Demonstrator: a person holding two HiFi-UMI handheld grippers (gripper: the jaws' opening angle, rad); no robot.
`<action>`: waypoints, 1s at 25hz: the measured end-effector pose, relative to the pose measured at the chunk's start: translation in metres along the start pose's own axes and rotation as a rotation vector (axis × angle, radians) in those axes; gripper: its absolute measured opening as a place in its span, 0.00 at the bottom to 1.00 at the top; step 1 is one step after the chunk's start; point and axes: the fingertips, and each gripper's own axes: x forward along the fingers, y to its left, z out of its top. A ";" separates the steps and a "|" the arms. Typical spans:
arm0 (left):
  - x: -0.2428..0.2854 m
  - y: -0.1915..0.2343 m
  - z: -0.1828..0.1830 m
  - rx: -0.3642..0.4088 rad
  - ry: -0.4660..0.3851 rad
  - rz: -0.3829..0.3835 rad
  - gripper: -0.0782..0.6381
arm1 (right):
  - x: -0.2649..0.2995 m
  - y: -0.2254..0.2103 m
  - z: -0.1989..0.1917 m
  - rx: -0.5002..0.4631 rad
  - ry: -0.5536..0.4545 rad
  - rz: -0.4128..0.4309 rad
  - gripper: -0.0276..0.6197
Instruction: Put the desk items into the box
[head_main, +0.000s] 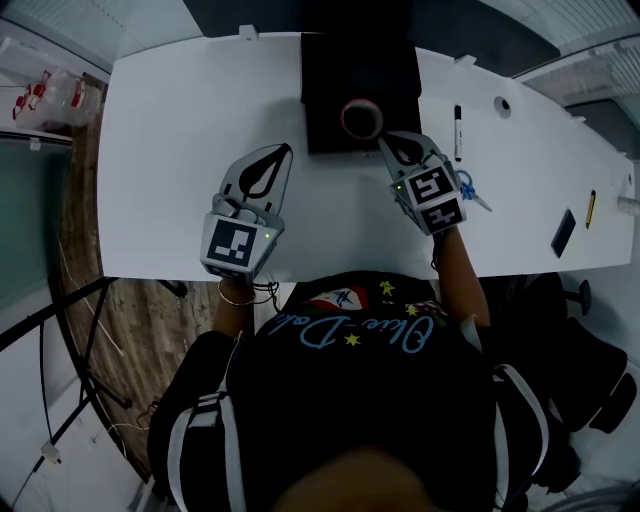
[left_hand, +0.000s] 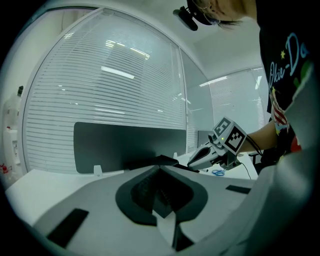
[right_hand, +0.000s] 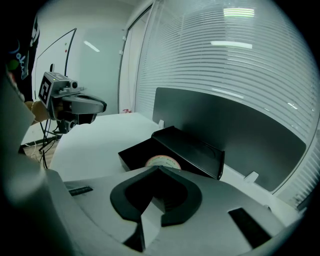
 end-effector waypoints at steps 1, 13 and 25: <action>0.001 -0.001 0.000 0.001 0.001 -0.005 0.11 | -0.001 -0.001 -0.001 0.004 -0.002 -0.006 0.05; 0.022 -0.016 0.000 0.014 0.007 -0.070 0.11 | -0.022 -0.031 -0.027 0.126 -0.038 -0.119 0.05; 0.044 -0.040 -0.001 0.014 0.041 -0.094 0.11 | -0.049 -0.092 -0.067 0.231 -0.042 -0.268 0.05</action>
